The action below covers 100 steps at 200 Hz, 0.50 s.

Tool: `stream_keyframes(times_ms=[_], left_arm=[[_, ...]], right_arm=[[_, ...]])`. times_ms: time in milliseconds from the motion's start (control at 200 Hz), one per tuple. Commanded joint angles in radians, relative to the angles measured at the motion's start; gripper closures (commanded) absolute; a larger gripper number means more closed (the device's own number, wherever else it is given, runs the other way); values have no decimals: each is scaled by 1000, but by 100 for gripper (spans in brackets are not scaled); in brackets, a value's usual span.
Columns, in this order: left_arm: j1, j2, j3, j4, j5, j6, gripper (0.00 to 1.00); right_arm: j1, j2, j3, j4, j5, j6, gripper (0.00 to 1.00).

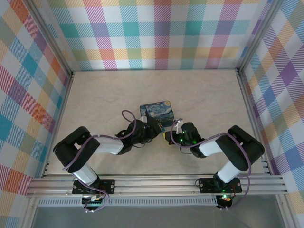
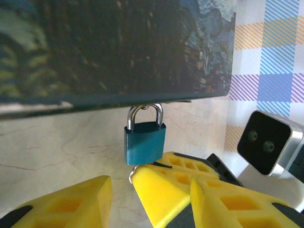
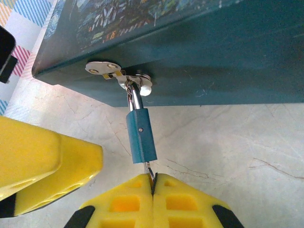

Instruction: Unlock the padlock with the key

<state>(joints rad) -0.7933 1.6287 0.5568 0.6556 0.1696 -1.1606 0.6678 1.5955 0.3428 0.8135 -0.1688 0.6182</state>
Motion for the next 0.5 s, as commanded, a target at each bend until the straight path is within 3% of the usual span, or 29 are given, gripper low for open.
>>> stream_keyframes(times_ms=[0, 230, 495], left_arm=[[6, 14, -11, 76, -29, -27, 54], [-7, 45, -9, 84, -84, -24, 61], [-21, 107, 5, 153, -124, -33, 61]], right_arm=[[7, -16, 2, 13, -30, 29, 100], [7, -9, 9, 11, -34, 36, 100], [7, -5, 16, 10, -41, 53, 100]])
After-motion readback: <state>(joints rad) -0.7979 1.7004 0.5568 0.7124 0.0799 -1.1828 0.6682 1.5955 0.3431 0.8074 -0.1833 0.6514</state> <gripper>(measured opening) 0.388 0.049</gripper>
